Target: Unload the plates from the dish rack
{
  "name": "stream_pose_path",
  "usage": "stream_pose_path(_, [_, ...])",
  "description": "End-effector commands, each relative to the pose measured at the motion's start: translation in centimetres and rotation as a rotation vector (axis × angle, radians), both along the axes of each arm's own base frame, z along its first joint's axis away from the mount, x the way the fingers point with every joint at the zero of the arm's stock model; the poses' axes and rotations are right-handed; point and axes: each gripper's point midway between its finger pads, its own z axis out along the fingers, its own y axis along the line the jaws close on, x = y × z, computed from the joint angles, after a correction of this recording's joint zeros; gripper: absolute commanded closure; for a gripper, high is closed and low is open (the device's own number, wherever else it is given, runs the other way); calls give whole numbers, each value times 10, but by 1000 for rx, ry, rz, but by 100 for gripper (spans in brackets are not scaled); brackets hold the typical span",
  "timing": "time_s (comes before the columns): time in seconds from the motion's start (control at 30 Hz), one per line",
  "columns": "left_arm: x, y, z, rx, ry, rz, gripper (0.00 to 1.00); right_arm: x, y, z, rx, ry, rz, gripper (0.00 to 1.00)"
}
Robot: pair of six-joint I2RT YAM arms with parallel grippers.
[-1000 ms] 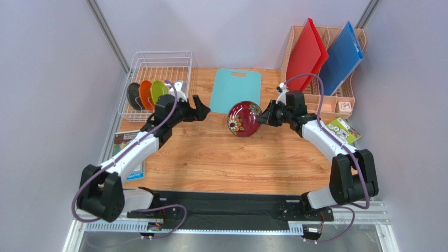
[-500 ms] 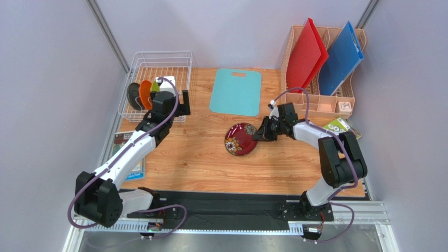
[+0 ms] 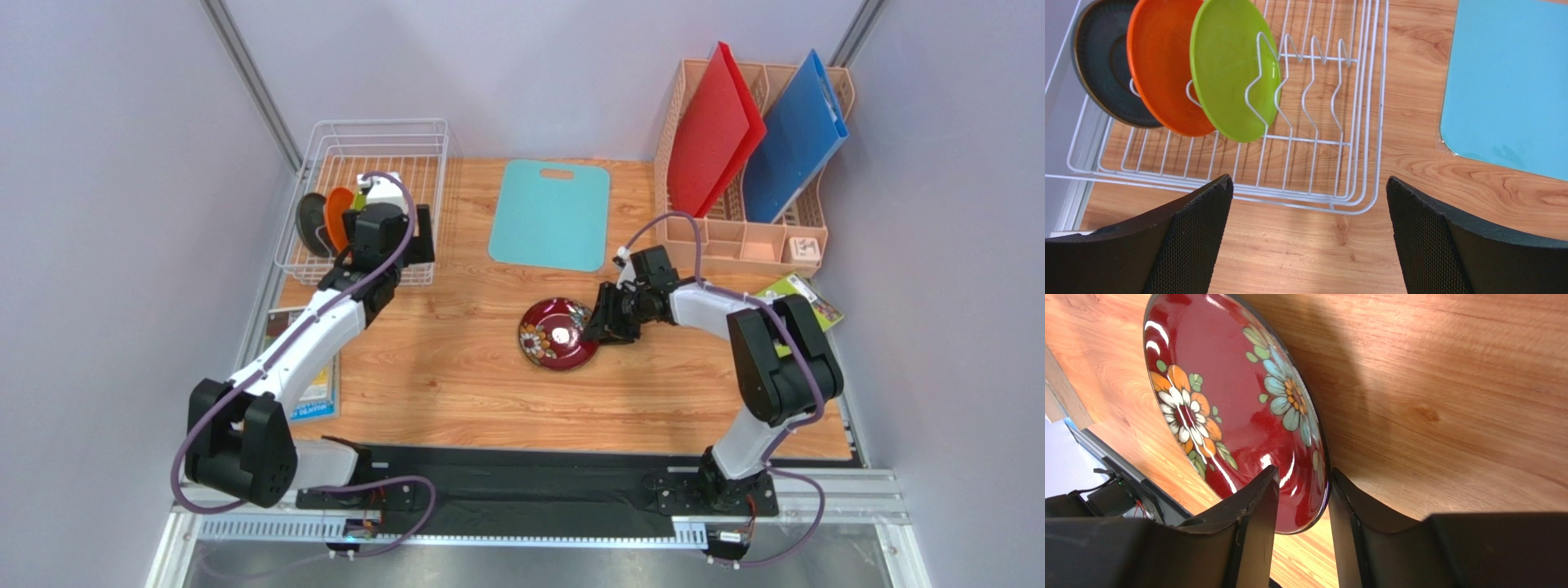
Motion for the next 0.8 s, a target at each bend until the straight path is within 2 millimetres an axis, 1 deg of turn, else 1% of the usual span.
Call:
stream_pose_path(0.0, [8, 2, 14, -11, -21, -4, 0, 1, -14, -6, -96, -17, -25, 58])
stream_pose_path(0.07, [8, 1, 13, -12, -18, -10, 1, 3, -18, -3, -129, -37, -36, 53])
stream_pose_path(0.13, [9, 1, 12, -14, -14, -9, 0, 6, -30, -4, -217, -68, -57, 50])
stream_pose_path(0.2, [10, 3, 9, -14, -4, -9, 0, 12, -42, 1, -293, -113, -89, 46])
stream_pose_path(0.23, [10, 2, 9, -17, -3, -12, 1, 12, -46, 4, -320, -121, -91, 45])
stream_pose_path(0.27, [11, 2, 8, -18, 1, -20, 1, 15, -48, 11, -330, -150, -100, 45])
stream_pose_path(0.3, [12, 2, 6, -20, 9, -24, 0, 18, -53, 15, -358, -171, -115, 45])
stream_pose_path(0.33, [13, 0, 8, -21, 7, -36, 0, 19, -55, 19, -369, -192, -116, 44])
stream_pose_path(0.37, [13, -1, 7, -19, 20, -44, 1, 22, -55, 29, -365, -229, -120, 44])
stream_pose_path(0.4, [15, -2, 5, -13, 33, -57, 1, 24, -58, 33, -373, -250, -130, 44])
stream_pose_path(0.43, [17, -4, 9, -9, 29, -66, 0, 26, -59, 39, -375, -274, -142, 42])
stream_pose_path(0.47, [17, -2, 7, -2, 38, -58, 0, 28, -61, 48, -373, -306, -153, 38])
stream_pose_path(0.5, [19, 1, 4, 6, 47, -43, 1, 29, -61, 54, -369, -325, -162, 33])
stream_pose_path(0.53, [20, 7, 8, 18, 41, -8, 0, 33, -67, 65, -384, -366, -191, 32])
stream_pose_path(0.6, [24, 18, 3, 33, 59, 34, 0, 34, -71, 74, -392, -404, -201, 27])
stream_pose_path(0.63, [28, 23, 8, 37, 48, 61, 0, 35, -73, 82, -390, -427, -213, 25])
stream_pose_path(0.67, [30, 28, 7, 42, 56, 76, 0, 35, -74, 87, -392, -445, -209, 25])
stream_pose_path(0.7, [34, 37, 2, 46, 69, 101, 0, 35, -73, 90, -390, -454, -206, 24])
stream_pose_path(0.73, [38, 41, 5, 42, 62, 115, 0, 35, -74, 96, -386, -471, -209, 24])
stream_pose_path(0.77, [41, 46, 4, 37, 65, 128, 1, 34, -74, 97, -386, -475, -207, 24])
